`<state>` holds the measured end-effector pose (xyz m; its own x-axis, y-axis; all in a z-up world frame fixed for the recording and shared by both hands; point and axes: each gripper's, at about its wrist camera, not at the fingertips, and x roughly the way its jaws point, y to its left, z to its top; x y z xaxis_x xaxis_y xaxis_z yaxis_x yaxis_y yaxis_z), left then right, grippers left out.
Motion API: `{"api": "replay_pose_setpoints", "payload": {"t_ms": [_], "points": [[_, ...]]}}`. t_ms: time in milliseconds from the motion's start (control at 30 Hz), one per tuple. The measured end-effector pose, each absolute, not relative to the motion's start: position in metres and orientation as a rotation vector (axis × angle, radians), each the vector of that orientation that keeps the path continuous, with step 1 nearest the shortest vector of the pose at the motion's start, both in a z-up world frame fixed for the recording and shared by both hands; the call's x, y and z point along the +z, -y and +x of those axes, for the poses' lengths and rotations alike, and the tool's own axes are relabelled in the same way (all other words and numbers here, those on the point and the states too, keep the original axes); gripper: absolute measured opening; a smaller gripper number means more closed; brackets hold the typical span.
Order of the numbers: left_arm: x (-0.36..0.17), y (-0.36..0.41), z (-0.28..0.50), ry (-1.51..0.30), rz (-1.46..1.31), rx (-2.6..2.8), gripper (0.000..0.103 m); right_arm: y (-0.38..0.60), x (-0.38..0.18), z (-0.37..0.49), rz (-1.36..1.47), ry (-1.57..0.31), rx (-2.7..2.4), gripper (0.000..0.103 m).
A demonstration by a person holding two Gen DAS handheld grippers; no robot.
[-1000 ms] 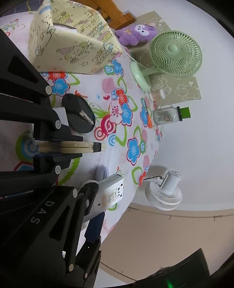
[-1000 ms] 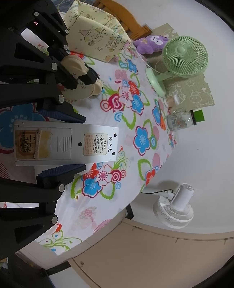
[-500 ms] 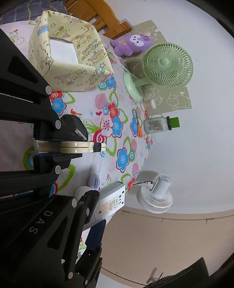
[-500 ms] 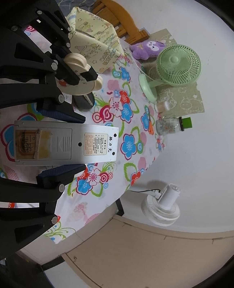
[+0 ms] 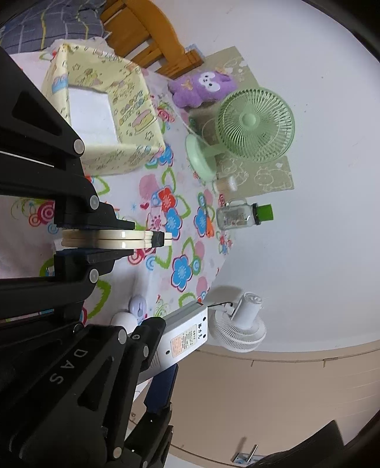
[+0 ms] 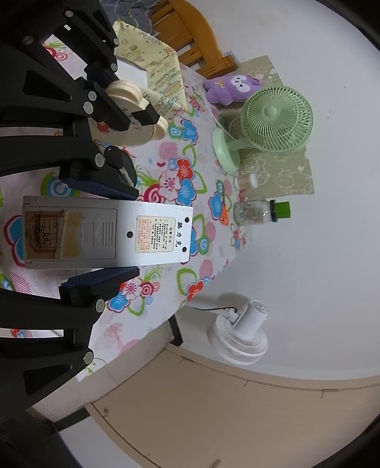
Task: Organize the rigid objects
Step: 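Carry the white device with the right gripper toward the yellow fabric box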
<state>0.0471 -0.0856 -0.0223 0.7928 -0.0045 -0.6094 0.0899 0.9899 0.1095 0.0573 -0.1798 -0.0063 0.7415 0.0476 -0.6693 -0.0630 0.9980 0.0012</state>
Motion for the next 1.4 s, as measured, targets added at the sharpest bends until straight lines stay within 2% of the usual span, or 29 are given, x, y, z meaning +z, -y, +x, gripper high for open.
{"api": "replay_pose_setpoints", "payload": {"t_ms": [600, 1400], "points": [[0.002, 0.057, 0.043, -0.649, 0.128, -0.028, 0.007, 0.143, 0.023, 0.052, -0.085, -0.68, 0.08, 0.048], [0.012, -0.004, 0.059, -0.683, 0.107, 0.023, 0.007, 0.072, 0.034, 0.075, -0.139, -0.68, 0.136, 0.048]]}}
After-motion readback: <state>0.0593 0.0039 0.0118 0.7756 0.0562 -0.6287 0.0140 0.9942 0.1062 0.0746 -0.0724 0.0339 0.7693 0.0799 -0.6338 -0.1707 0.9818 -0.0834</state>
